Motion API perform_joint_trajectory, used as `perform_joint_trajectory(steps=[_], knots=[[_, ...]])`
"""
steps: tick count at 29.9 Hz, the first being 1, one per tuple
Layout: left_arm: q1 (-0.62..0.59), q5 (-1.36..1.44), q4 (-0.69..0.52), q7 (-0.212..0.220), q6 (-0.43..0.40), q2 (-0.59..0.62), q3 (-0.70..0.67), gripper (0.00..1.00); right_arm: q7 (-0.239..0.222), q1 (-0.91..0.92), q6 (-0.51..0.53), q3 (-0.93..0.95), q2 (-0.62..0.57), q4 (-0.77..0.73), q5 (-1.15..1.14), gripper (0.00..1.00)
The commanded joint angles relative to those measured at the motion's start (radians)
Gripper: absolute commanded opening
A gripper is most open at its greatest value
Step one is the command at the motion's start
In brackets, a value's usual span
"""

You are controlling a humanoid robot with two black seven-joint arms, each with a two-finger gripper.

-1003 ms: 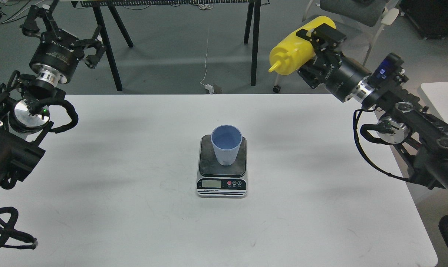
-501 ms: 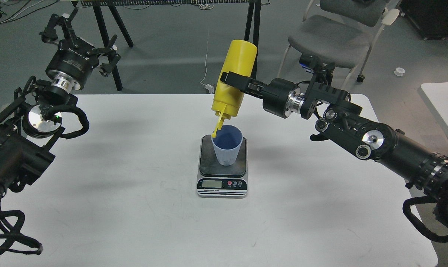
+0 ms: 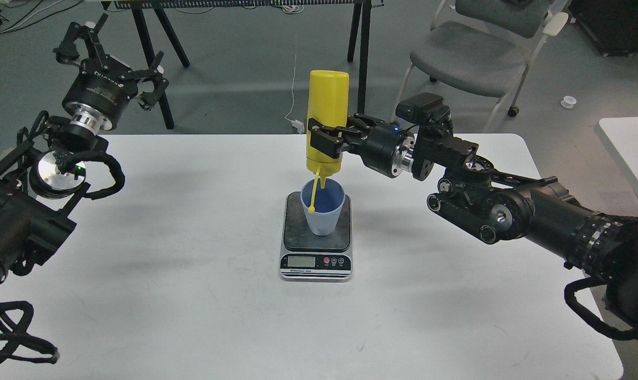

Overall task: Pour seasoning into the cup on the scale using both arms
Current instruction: 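Tilt the bottle nozzle-down into the cup and squeeze out seasoning, then raise the bottle upright and lower it back onto the table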

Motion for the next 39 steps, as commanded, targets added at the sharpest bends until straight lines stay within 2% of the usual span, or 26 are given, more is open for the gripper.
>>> perform_joint_trajectory(steps=[1, 11, 16, 20, 24, 27, 35, 37, 39], knots=[[-0.001, 0.000, 0.000, -0.004, 0.000, 0.001, -0.001, 1.00, -0.001, 0.004, -0.007, -0.011, 0.001, -0.001, -0.020, 0.49], [-0.002, 0.000, -0.001, -0.003, 0.008, 0.012, -0.004, 1.00, -0.004, 0.004, 0.013, 0.009, 0.013, 0.027, 0.018, 0.49], [-0.002, -0.003, -0.015, -0.004, 0.015, 0.045, -0.014, 1.00, -0.014, 0.010, 0.129, 0.060, -0.022, 0.076, 0.342, 0.50], [-0.002, -0.005, -0.015, -0.004, 0.014, 0.068, -0.014, 1.00, -0.020, 0.028, 0.180, 0.075, -0.149, 0.165, 0.597, 0.50], [0.010, -0.006, -0.015, -0.003, 0.005, 0.105, -0.014, 1.00, -0.020, 0.019, 0.319, 0.123, -0.278, 0.232, 0.907, 0.50], [0.021, -0.008, -0.015, -0.003, 0.005, 0.117, -0.013, 1.00, -0.020, -0.015, 0.370, 0.150, -0.352, 0.261, 1.094, 0.50], [0.021, -0.010, -0.015, -0.004, 0.002, 0.113, -0.031, 1.00, -0.011, -0.277, 0.577, 0.311, -0.502, 0.347, 1.577, 0.49], [0.021, -0.010, -0.015, -0.006, 0.002, 0.107, -0.034, 1.00, -0.006, -0.373, 0.649, 0.366, -0.508, 0.360, 1.647, 0.49], [0.021, -0.010, -0.015, -0.013, 0.005, 0.107, -0.033, 1.00, -0.006, -0.468, 0.652, 0.448, -0.495, 0.360, 1.697, 0.47]])
